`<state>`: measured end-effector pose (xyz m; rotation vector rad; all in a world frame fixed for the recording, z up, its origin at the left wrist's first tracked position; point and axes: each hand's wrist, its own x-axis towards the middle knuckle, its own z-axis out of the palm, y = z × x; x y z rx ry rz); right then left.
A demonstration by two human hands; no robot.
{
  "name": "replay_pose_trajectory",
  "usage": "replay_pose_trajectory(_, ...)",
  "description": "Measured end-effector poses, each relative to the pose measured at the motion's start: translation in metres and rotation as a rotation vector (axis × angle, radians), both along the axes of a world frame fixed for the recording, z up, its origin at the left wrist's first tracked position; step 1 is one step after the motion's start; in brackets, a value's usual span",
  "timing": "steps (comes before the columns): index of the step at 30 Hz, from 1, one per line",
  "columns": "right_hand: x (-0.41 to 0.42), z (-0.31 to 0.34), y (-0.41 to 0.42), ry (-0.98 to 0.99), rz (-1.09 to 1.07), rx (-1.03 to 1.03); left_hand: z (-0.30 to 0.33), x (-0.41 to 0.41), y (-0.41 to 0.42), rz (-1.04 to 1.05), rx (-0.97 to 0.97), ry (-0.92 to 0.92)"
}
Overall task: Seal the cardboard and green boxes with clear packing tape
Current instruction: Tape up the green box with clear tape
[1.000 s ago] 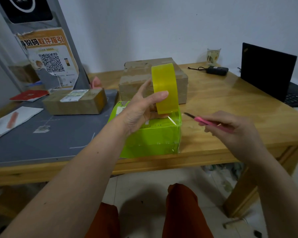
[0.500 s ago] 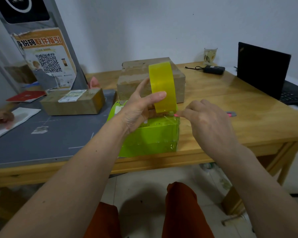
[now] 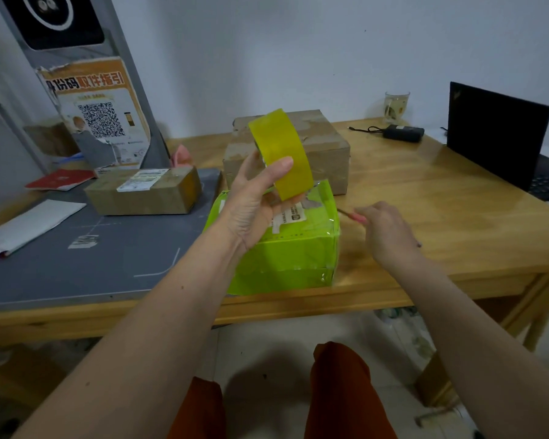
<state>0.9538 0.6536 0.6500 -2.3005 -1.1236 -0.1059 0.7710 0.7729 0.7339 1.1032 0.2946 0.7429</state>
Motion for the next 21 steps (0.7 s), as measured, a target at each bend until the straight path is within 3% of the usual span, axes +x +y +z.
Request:
replay_pose_trajectory(2, -0.009, 0.008, 0.002, 0.062, 0.029, 0.133, 0.000, -0.001, 0.000, 0.034, -0.029, -0.024)
replay_pose_trajectory(4, -0.035, 0.021, -0.009, -0.141, 0.097, 0.458, -0.001, -0.001, 0.001, 0.057, -0.047, -0.043)
replay_pose_trajectory(6, -0.070, 0.023, -0.023, -0.443, 0.257, 0.611, -0.002, -0.001, 0.002, 0.064, -0.052, -0.053)
replay_pose_trajectory(8, -0.093, 0.017, -0.025, -0.602, 0.346, 0.468, -0.002, 0.000, 0.004, 0.062, -0.022, -0.044)
replay_pose_trajectory(11, -0.103, 0.025, -0.006, -0.594, 0.301, 0.127, -0.003, 0.001, 0.005, 0.053, 0.031, 0.012)
replay_pose_trajectory(15, -0.115, 0.032, 0.016, -0.620, 0.218, -0.116, -0.004, 0.000, 0.002, 0.065, 0.053, 0.050)
replay_pose_trajectory(17, -0.120, 0.030, 0.016, -0.612, 0.244, -0.129, -0.002, -0.001, 0.000, 0.084, 0.048, 0.043)
replay_pose_trajectory(21, -0.107, 0.034, -0.018, -0.410, 0.371, 0.200, -0.001, -0.004, 0.000, 0.119, 0.056, 0.045)
